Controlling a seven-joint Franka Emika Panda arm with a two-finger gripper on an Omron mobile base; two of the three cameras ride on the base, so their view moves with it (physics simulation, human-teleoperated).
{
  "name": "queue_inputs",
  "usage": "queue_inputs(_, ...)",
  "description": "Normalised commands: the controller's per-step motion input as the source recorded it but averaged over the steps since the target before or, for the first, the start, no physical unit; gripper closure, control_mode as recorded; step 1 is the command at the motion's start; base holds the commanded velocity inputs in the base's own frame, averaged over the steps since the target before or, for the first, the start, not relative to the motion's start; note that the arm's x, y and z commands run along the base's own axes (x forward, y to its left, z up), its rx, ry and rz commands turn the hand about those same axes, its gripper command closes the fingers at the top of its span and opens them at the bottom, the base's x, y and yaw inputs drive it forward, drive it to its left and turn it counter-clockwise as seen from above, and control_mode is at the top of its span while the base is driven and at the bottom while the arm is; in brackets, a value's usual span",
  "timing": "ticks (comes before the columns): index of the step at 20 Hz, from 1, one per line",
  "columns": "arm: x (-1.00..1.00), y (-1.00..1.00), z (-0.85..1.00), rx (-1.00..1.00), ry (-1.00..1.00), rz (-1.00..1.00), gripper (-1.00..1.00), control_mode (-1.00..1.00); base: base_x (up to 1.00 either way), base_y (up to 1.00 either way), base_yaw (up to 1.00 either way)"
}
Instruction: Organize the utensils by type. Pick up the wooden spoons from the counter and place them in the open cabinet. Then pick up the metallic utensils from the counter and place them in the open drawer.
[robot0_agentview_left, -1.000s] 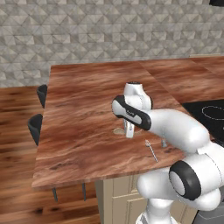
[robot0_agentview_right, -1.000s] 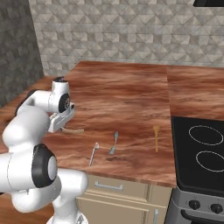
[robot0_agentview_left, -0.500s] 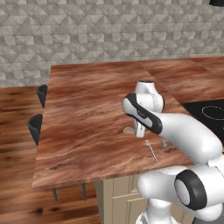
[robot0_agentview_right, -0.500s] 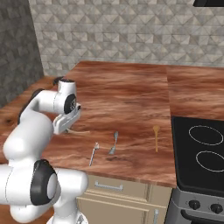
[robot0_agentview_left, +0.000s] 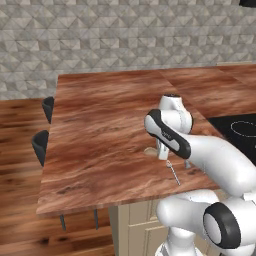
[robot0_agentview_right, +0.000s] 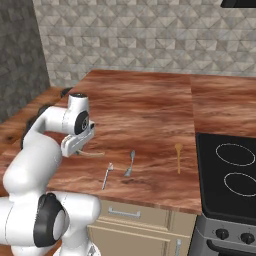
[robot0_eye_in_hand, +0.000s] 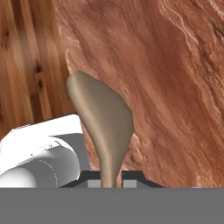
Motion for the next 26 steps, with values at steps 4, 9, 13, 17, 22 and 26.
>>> queue_inputs(4,0.00,0.00,0.00,0.00,0.00,0.00,1.00,1.00,-0.34,-0.03,0.00)
queue_inputs(9,0.00,0.00,0.00,0.00,0.00,0.00,1.00,1.00,-0.62,-0.19,-0.11)
queue_inputs(13,0.00,0.00,0.00,0.00,0.00,0.00,1.00,1.00,-0.28,-0.24,-0.53)
queue_inputs(17,0.00,0.00,0.00,0.00,0.00,0.00,1.00,1.00,-0.01,-0.08,-0.87)
queue_inputs(22,0.00,0.00,0.00,0.00,0.00,0.00,1.00,1.00,0.01,0.00,-1.00)
queue_inputs(26,0.00,0.00,0.00,0.00,0.00,0.00,1.00,1.00,0.00,0.00,-1.00)
